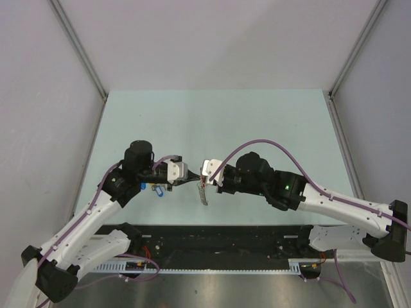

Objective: Put the keys on the keyring

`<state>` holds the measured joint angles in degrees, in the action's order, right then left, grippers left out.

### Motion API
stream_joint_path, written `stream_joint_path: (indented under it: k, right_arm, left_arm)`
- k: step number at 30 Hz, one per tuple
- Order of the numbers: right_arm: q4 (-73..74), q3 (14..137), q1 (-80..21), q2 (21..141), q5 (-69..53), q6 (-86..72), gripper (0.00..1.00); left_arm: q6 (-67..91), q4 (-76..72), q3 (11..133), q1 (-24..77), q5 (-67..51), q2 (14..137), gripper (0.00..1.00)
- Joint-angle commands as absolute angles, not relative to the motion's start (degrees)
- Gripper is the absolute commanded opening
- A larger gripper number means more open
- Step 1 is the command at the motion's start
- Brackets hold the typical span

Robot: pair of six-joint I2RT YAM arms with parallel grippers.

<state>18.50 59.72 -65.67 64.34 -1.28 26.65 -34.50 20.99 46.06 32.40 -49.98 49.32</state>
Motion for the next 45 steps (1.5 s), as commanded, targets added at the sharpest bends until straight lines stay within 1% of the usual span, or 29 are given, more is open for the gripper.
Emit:
stream_joint_path:
  k: [1, 26, 45]
  right_arm:
    - [16.87, 62.05, -66.09, 63.90, -0.88, 26.54, 0.00]
    - [15.65, 62.05, -66.27, 64.60, -2.72, 26.02, 0.00]
    - [13.36, 62.05, -67.06, 66.00, -4.31, 24.26, 0.00]
  left_arm:
    - [-36.30, 19.60, 46.05, 32.61, -53.88, 49.22, 0.00]
    - [-36.04, 20.21, 46.84, 32.61, -54.84, 50.62, 0.00]
    - [-32.26, 17.14, 46.41, 32.61, -54.93, 50.01, 0.00]
